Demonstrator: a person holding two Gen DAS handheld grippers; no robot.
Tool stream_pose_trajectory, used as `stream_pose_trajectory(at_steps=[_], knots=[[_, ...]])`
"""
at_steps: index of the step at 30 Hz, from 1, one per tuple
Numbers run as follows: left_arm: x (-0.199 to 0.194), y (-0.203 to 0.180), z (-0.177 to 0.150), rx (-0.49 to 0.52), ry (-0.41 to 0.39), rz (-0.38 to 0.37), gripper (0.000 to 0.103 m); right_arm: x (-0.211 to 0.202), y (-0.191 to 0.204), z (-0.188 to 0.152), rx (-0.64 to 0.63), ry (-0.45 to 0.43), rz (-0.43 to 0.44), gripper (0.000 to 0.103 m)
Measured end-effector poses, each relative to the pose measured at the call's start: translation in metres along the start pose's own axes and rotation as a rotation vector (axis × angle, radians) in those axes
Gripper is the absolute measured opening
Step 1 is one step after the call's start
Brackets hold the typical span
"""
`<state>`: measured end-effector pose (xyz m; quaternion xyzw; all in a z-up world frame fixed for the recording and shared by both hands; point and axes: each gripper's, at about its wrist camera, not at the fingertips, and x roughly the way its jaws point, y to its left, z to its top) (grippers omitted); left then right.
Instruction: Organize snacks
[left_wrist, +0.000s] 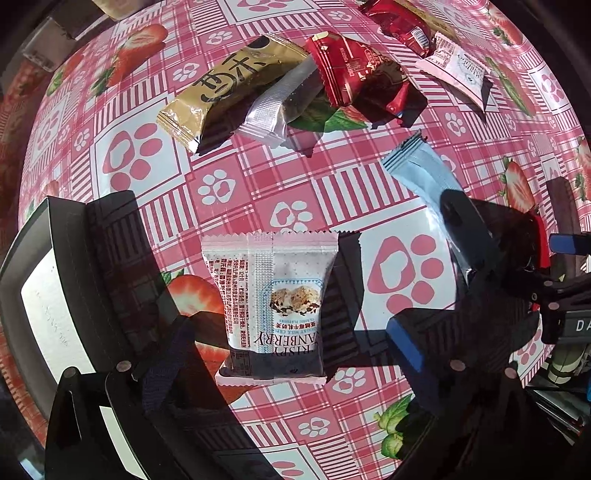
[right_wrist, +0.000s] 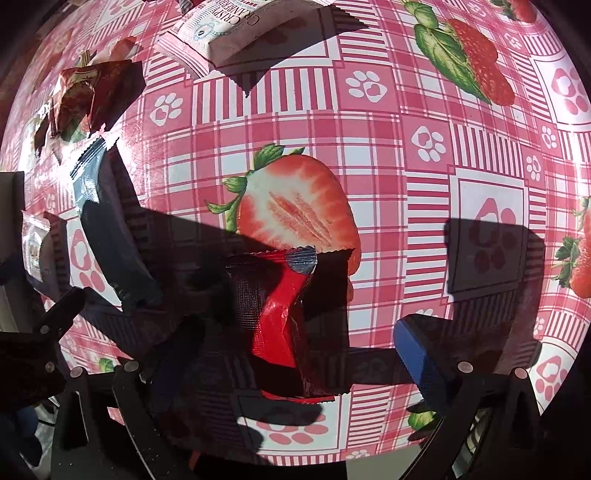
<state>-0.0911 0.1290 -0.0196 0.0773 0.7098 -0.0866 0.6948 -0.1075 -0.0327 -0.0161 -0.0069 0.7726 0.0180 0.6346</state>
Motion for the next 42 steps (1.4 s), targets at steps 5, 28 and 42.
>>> stream_pose_trajectory(at_steps=[5,28,42], knots=[[-0.007,0.013,-0.011,-0.002,-0.004,-0.001,0.103,-0.005,-0.007,-0.003,0.002,-0.010,-0.001,0.103],[0.000,0.018,-0.006,-0.006,0.001,0.011,0.103,0.006,0.001,0.007,0.009,-0.022,-0.001,0.103],[-0.016,0.006,0.001,0.035,0.054,0.020,0.058,-0.015,0.009,0.008,-0.049,-0.022,-0.010,0.036]])
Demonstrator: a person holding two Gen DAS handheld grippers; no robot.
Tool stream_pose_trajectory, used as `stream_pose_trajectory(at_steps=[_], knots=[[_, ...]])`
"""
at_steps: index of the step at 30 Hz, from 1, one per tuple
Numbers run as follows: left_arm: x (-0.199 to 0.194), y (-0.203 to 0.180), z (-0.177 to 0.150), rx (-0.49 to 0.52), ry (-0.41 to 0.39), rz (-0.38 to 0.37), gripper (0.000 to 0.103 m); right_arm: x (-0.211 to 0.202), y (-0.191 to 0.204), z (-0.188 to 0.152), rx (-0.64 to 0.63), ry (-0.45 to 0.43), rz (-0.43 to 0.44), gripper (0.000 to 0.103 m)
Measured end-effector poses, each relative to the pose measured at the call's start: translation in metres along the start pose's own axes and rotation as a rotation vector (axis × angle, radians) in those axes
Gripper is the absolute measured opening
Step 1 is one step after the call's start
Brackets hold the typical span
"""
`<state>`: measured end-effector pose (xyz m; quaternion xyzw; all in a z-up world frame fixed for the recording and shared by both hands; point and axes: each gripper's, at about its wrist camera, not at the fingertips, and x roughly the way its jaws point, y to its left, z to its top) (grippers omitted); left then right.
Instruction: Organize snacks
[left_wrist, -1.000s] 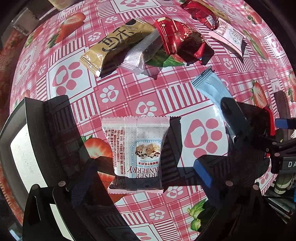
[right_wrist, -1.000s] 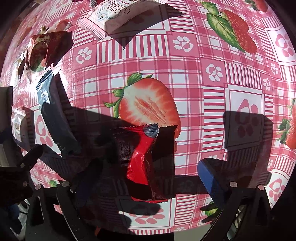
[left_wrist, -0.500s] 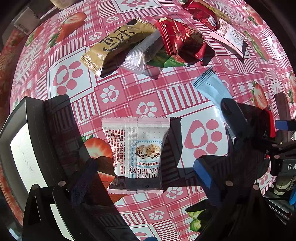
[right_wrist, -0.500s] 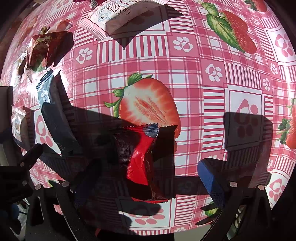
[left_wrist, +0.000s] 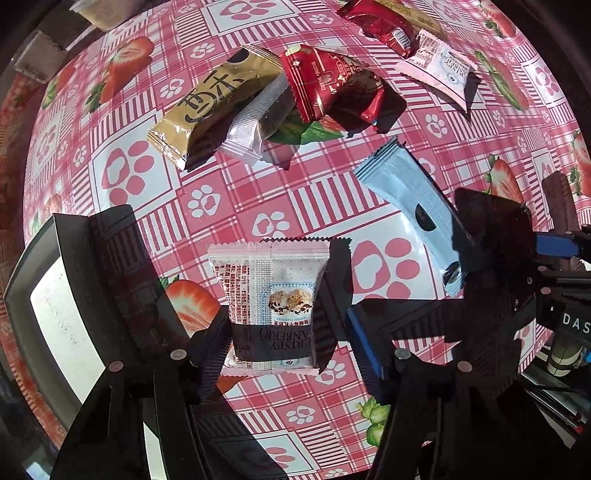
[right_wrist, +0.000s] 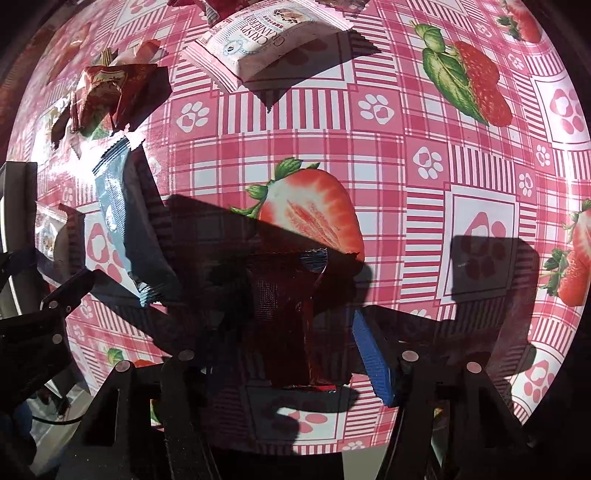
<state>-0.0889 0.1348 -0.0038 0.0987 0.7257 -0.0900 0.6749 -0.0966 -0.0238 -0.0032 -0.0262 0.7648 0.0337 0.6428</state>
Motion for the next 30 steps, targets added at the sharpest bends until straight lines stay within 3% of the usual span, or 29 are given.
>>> stream_pose_trajectory(at_steps=[1,2,9,16,23,30], knots=[[-0.002,0.000,0.000,-0.003,-0.006,0.000,0.044,-0.002,0.000,0.000,-0.006,-0.004,0.003,0.030],[-0.004,0.000,0.000,-0.006,-0.009,0.000,0.041,-0.002,0.000,0.000,-0.005,-0.006,0.008,0.026],[-0.035,0.017,-0.006,-0.041,-0.084,-0.056,0.041,-0.025,-0.009,-0.001,0.038,-0.050,0.122,0.026],[-0.080,0.045,-0.015,-0.092,-0.187,-0.083,0.041,-0.066,0.006,0.014,-0.012,-0.120,0.182,0.026],[-0.100,0.092,-0.042,-0.212,-0.263,-0.072,0.041,-0.098,0.054,0.035,-0.076,-0.161,0.262,0.026],[-0.100,0.143,-0.082,-0.372,-0.267,-0.041,0.041,-0.095,0.128,0.034,-0.233,-0.141,0.281,0.026]])
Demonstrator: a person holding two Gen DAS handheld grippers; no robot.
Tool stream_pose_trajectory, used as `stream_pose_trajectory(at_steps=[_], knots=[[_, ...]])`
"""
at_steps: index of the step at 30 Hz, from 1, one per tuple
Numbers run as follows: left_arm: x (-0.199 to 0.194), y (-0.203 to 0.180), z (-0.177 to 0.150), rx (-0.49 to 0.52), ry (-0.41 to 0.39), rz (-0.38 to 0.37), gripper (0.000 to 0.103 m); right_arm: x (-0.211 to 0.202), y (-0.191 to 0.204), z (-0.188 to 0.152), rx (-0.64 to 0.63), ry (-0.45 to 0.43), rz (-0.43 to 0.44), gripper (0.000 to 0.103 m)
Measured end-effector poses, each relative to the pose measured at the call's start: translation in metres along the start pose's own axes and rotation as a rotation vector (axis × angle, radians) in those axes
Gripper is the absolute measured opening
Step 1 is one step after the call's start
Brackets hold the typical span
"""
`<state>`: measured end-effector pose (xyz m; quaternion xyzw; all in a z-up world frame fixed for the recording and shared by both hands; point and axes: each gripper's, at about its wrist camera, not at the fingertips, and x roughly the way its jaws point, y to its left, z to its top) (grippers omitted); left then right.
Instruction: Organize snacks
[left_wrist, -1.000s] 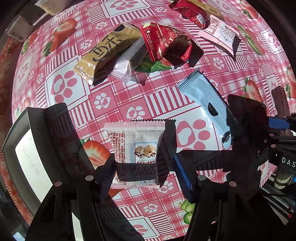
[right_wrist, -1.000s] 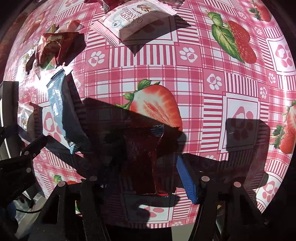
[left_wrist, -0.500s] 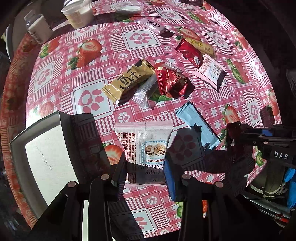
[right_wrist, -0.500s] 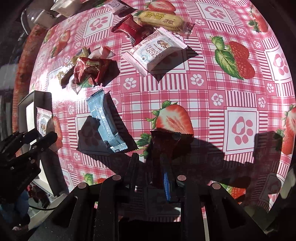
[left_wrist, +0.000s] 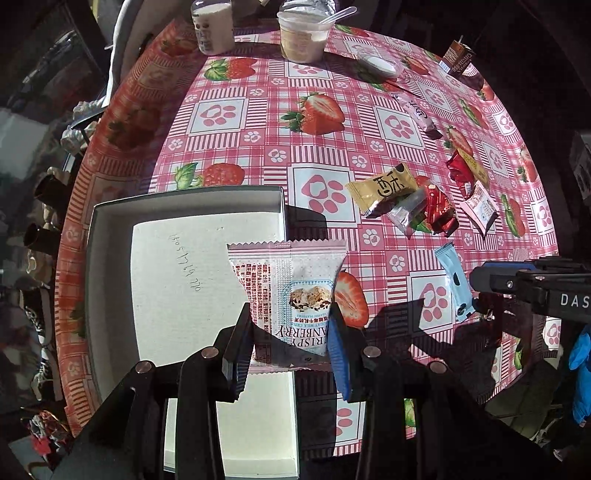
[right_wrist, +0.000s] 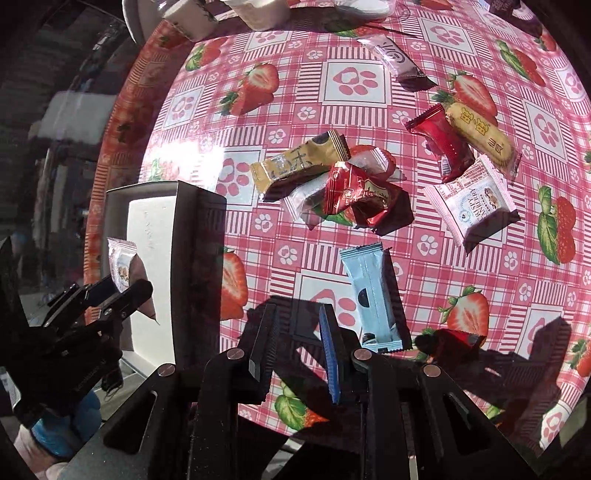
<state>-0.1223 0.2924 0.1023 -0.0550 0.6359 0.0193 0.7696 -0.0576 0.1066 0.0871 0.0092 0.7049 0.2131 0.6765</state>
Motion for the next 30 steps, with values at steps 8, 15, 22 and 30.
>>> stream_pose_trajectory(at_steps=[8,15,22,30], knots=[[0.000,0.063,-0.034,-0.141,0.025,0.056,0.041,0.033,-0.002,-0.009,-0.038,0.084,-0.199,0.089],[0.007,0.087,-0.052,-0.200,0.079,0.075,0.041,0.053,-0.055,-0.022,0.044,0.135,-0.282,0.079],[0.004,0.087,-0.052,-0.192,0.082,0.089,0.041,0.084,-0.038,-0.016,-0.018,0.177,-0.328,0.064],[0.009,0.092,-0.055,-0.213,0.095,0.080,0.041,0.081,-0.015,-0.017,-0.023,0.170,-0.276,0.025]])
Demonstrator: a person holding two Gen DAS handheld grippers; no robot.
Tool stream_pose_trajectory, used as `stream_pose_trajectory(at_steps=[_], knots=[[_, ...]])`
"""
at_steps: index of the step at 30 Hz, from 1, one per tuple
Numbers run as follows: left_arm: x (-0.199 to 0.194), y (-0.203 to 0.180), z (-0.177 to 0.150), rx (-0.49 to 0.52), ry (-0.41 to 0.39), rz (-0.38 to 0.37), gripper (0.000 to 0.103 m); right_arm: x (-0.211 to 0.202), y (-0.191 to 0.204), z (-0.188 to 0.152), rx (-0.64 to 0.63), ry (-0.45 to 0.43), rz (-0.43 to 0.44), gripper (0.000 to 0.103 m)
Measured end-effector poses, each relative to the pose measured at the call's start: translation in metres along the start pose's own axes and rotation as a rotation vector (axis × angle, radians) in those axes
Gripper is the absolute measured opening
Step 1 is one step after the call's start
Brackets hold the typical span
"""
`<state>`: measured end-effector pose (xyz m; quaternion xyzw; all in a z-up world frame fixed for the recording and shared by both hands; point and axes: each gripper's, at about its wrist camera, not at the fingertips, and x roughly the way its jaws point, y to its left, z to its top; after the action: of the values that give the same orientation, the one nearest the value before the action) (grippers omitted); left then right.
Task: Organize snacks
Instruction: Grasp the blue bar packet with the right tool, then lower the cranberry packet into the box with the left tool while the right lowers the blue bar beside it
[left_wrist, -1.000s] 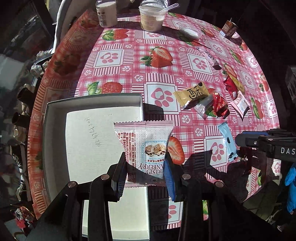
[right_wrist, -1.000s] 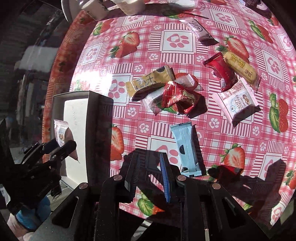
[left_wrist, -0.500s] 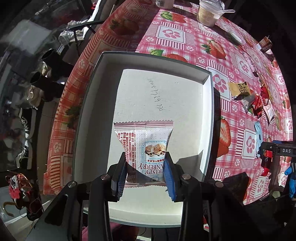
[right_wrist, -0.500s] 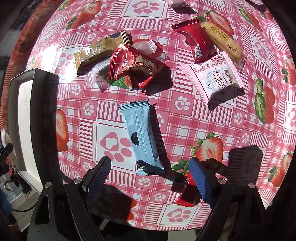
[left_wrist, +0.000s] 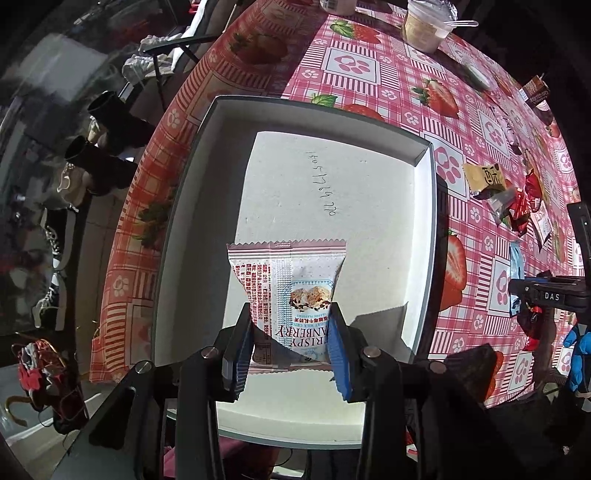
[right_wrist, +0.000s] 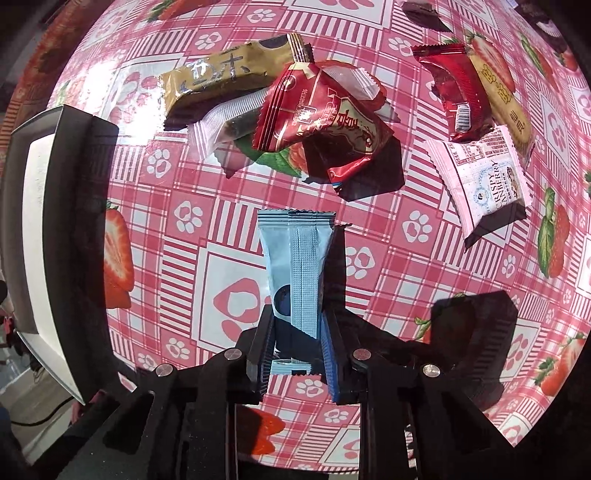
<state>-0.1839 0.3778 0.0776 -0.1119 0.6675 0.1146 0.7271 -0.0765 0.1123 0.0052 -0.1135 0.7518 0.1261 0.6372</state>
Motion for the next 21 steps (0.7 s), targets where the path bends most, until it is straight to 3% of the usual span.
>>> stream_pose_trajectory(at_steps=[5,15,21], knots=[[0.000,0.003,0.000,-0.008,-0.005,-0.003,0.041,-0.024,0.027,0.007,-0.023,-0.027,0.100,0.025],[0.002,0.013,0.000,-0.030,-0.006,-0.008,0.041,-0.077,0.137,0.029,-0.209,-0.105,0.238,0.025],[0.006,0.018,-0.004,-0.041,0.006,-0.002,0.041,-0.072,0.183,0.026,-0.295,-0.090,0.273,0.025]])
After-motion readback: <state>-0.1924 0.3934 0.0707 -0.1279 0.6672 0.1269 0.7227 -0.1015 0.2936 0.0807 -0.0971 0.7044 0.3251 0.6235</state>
